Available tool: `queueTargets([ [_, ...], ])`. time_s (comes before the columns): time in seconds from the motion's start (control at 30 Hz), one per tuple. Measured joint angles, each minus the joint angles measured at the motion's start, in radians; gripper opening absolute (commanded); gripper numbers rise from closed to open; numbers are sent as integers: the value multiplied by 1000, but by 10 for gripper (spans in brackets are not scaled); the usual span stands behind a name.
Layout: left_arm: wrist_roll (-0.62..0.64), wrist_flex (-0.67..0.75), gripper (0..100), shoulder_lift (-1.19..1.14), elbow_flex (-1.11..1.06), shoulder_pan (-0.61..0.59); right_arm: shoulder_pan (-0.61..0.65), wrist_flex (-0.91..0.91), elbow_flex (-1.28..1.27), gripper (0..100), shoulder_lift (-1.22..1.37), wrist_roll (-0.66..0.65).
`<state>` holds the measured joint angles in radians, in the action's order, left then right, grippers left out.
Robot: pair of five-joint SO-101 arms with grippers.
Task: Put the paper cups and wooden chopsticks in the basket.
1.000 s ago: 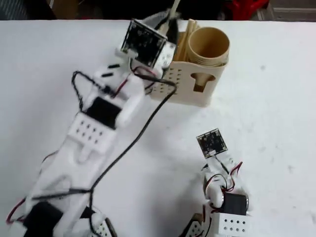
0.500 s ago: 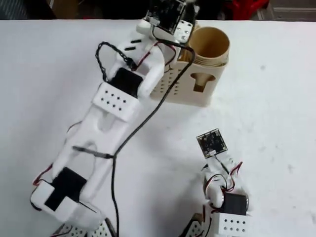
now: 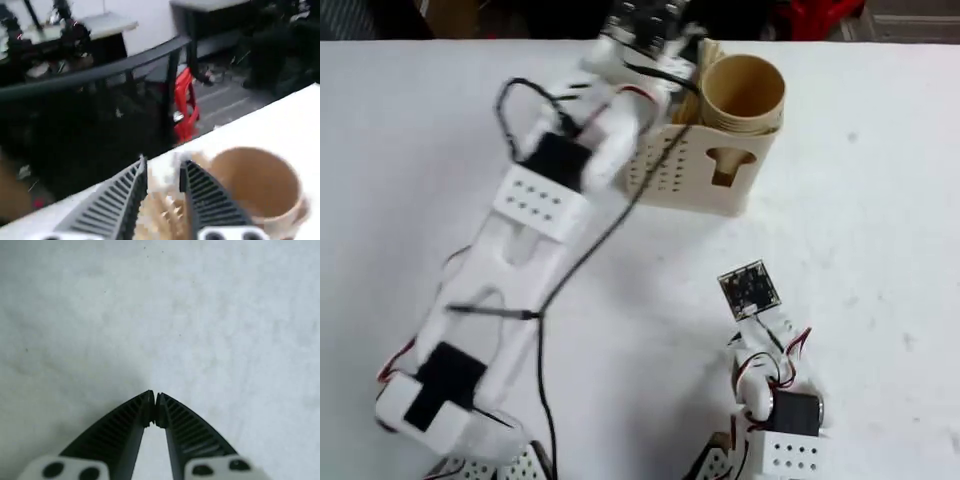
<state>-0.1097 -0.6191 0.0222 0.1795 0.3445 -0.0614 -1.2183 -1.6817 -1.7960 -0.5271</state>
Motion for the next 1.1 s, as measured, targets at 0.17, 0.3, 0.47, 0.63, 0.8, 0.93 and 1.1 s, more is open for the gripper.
queueTargets([
  [0.17, 0, -244, 120, 193, -66, -172, -133, 120, 6, 21, 0, -28],
  [0.3, 0, -351, 120, 376, -233, -278, -176, 180, 61, 22, 0, -54],
  [0.47, 0, -385, 124, 574, -595, -333, -155, 183, 221, 84, 0, -54],
  [0.63, 0, -161, 124, 666, -1008, -342, -106, 135, 423, 122, 69, -54],
  [0.8, -14, 166, 121, 671, -1269, -348, -95, 130, 720, 131, 422, 3],
  [0.93, -91, 278, 120, 672, -1336, -350, -63, 18, 1112, 220, 845, 123],
  [1.1, -110, 299, 120, 674, -1355, -331, 28, -267, 1737, 337, 1402, 235],
])
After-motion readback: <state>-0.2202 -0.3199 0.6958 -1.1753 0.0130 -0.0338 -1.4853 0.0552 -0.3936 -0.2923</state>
